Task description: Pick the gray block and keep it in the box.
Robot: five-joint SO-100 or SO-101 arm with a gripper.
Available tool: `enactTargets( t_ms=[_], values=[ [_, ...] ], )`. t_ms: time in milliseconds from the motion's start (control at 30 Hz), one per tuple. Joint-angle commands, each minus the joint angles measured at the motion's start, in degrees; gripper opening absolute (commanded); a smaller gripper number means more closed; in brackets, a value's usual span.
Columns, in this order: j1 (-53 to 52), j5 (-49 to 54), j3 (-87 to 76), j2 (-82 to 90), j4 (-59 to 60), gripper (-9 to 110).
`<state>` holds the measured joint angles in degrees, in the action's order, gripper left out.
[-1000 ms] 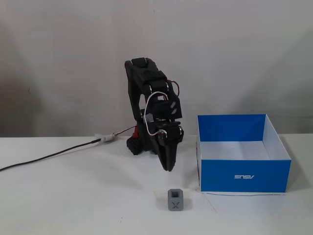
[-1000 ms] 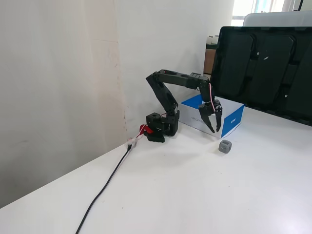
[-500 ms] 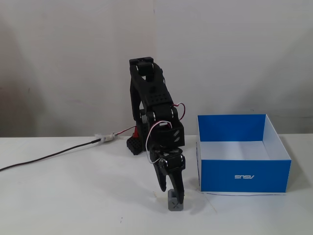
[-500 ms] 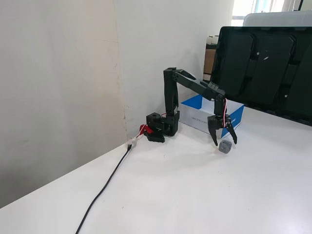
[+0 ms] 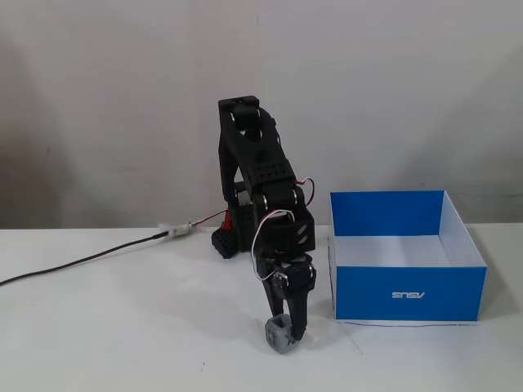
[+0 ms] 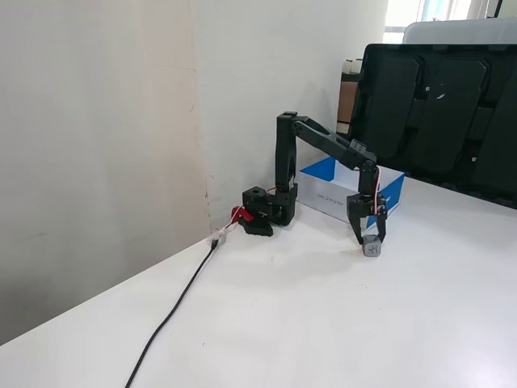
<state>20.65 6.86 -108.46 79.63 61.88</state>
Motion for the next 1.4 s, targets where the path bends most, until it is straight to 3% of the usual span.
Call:
enactTargets(
  t_ms=[0, 267, 500, 733, 800, 867, 1033, 1100, 1267, 1367],
  values=[
    [0.1, 0.4, 4.1, 1.5, 1.4, 0],
    [-0.9, 2.2, 15.7, 24.3, 18.7, 0],
    [23.8, 6.9, 16.5, 30.4, 23.7, 0],
    [50.4, 9.0, 16.7, 25.0, 26.8, 0],
    [53.6, 9.0, 17.2, 22.0, 26.8, 0],
    [53.3, 8.8, 17.2, 20.4, 26.5, 27],
    [50.4, 8.3, 17.0, 20.0, 24.9, 35],
    [47.6, 7.6, 18.5, 20.8, 25.0, 29],
    [27.6, 6.2, 27.3, 24.3, 28.8, 3],
    [15.5, 6.2, 29.6, 26.5, 28.9, 0]
  ],
)
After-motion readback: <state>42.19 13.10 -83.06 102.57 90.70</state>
